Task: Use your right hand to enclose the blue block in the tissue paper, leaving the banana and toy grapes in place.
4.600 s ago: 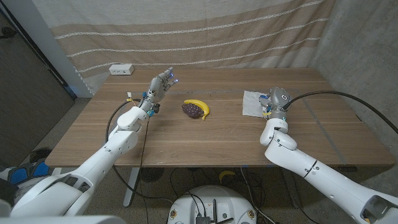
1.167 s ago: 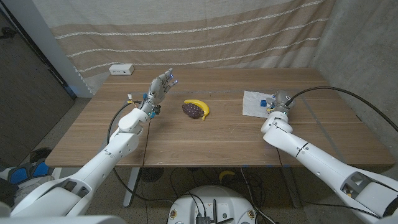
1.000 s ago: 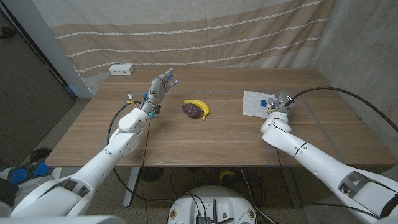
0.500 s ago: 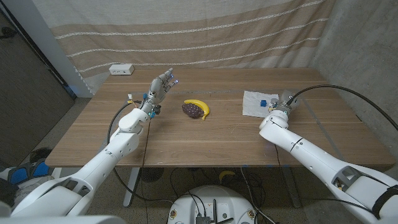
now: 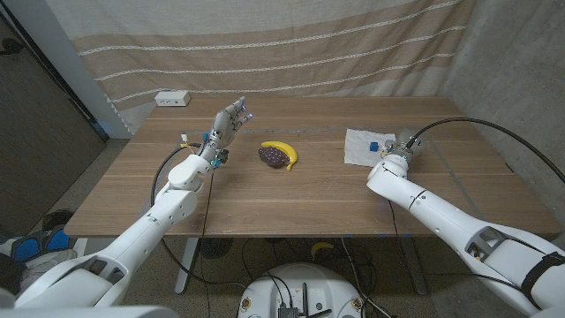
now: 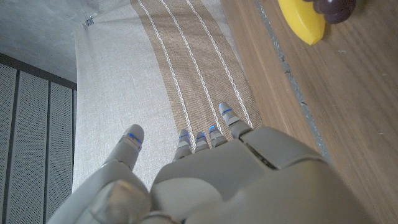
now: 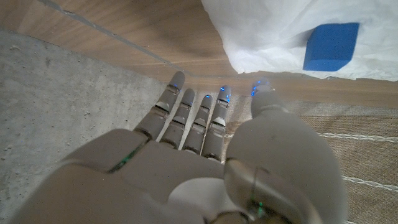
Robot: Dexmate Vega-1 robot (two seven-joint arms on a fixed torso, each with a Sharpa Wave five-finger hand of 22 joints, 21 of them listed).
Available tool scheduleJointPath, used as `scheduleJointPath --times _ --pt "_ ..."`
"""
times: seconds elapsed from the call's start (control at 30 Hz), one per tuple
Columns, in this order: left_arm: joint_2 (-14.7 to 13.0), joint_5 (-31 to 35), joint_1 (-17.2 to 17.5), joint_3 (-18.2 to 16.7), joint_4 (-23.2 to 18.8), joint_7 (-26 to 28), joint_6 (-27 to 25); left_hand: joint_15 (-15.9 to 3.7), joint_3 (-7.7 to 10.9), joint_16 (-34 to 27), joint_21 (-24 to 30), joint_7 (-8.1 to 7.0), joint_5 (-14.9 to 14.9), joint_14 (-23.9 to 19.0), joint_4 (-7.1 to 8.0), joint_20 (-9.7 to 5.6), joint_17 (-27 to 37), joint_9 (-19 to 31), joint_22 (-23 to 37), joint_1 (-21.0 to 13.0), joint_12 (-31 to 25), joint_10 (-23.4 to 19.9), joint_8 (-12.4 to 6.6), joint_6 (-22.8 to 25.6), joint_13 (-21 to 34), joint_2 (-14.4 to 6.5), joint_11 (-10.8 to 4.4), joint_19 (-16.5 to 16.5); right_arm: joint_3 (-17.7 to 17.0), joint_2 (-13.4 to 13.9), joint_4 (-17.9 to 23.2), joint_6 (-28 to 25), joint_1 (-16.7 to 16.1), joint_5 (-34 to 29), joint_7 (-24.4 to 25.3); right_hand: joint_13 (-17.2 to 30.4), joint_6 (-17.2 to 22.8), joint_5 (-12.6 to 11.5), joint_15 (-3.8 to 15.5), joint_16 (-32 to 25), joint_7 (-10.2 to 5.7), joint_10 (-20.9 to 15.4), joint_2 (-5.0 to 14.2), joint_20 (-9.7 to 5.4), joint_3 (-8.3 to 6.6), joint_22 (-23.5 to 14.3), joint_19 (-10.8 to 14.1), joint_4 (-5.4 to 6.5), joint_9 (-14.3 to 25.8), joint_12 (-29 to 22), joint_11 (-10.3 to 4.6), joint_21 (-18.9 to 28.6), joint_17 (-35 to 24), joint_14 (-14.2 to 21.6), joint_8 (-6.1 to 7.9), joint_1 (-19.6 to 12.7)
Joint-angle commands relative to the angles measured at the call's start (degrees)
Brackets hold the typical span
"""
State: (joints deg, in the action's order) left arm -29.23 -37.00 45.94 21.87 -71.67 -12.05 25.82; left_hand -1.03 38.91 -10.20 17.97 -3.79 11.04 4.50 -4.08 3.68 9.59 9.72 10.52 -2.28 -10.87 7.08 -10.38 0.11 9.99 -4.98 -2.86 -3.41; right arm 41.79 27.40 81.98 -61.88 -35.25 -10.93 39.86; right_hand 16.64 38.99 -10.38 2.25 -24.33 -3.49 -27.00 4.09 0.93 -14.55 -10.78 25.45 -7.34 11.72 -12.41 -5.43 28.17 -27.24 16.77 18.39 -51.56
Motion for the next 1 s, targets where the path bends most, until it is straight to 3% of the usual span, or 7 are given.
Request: scheduleJointPath --times 0.03,0.6,0.9,1.0 --pt "-1.14 0.65 1.71 -0.42 -3.21 2.12 -0.91 -0.01 0.17 0.02 -0.18 0.01 -0.04 0.25 -0.29 0.04 0.16 0.31 0.23 0.32 -0.22 0.0 -0.02 0.24 0.26 -1.6 0.25 -0.19 2.07 -0.43 -4.68 0.6 2.77 1.13 -1.61 0.07 0.76 0.01 5.68 0.17 0.18 -0.27 0.7 -0.01 -0.12 -0.19 -0.28 0.49 0.01 -0.1 0.47 0.18 -0.14 0.0 -0.02 0.12" --pt "-1.57 0.97 1.94 -0.33 -4.01 2.41 -1.19 -0.02 0.21 0.06 -0.36 0.07 -0.1 0.32 -0.84 0.03 0.09 0.31 0.21 -0.08 -0.2 0.08 -0.02 0.22 0.25 -1.73 0.3 -0.25 3.95 -1.95 -10.5 -1.05 5.65 2.14 -2.7 0.05 0.15 -0.01 5.37 0.34 0.29 -0.09 0.85 0.2 0.37 -0.19 -0.39 0.81 0.02 -0.14 0.67 0.19 -0.11 -0.17 -0.54 1.47" --pt "-1.63 1.04 2.1 -0.43 -4.22 2.7 -1.12 -0.03 0.2 0.05 -0.47 0.08 -0.15 0.31 -1.14 0.05 0.07 0.31 0.21 -0.26 -0.2 0.07 -0.01 0.19 0.25 -1.77 0.22 -0.27 4.83 -2.28 -11.71 -1.37 6.7 2.52 -3.11 0.04 -2.22 -0.09 5.31 0.38 0.45 0.72 0.92 0.29 0.53 -0.19 -0.45 0.49 0.03 0.07 0.91 0.2 -0.14 -0.32 -1.7 1.69" --pt "-1.68 1.05 2.26 -0.47 -4.4 2.83 -1.12 -0.03 0.2 0.05 -0.51 0.03 -0.16 0.32 -1.24 0.07 0.07 0.31 0.21 -0.32 -0.19 0.1 0.0 0.16 0.25 -1.78 0.27 -0.28 5.07 -2.33 -11.88 -1.39 6.94 2.65 -3.27 0.04 -1.5 -0.11 5.23 0.41 0.73 0.8 1.11 0.3 0.6 -0.19 -0.52 0.61 0.04 0.06 1.02 0.19 -0.15 -0.36 -1.48 2.02"
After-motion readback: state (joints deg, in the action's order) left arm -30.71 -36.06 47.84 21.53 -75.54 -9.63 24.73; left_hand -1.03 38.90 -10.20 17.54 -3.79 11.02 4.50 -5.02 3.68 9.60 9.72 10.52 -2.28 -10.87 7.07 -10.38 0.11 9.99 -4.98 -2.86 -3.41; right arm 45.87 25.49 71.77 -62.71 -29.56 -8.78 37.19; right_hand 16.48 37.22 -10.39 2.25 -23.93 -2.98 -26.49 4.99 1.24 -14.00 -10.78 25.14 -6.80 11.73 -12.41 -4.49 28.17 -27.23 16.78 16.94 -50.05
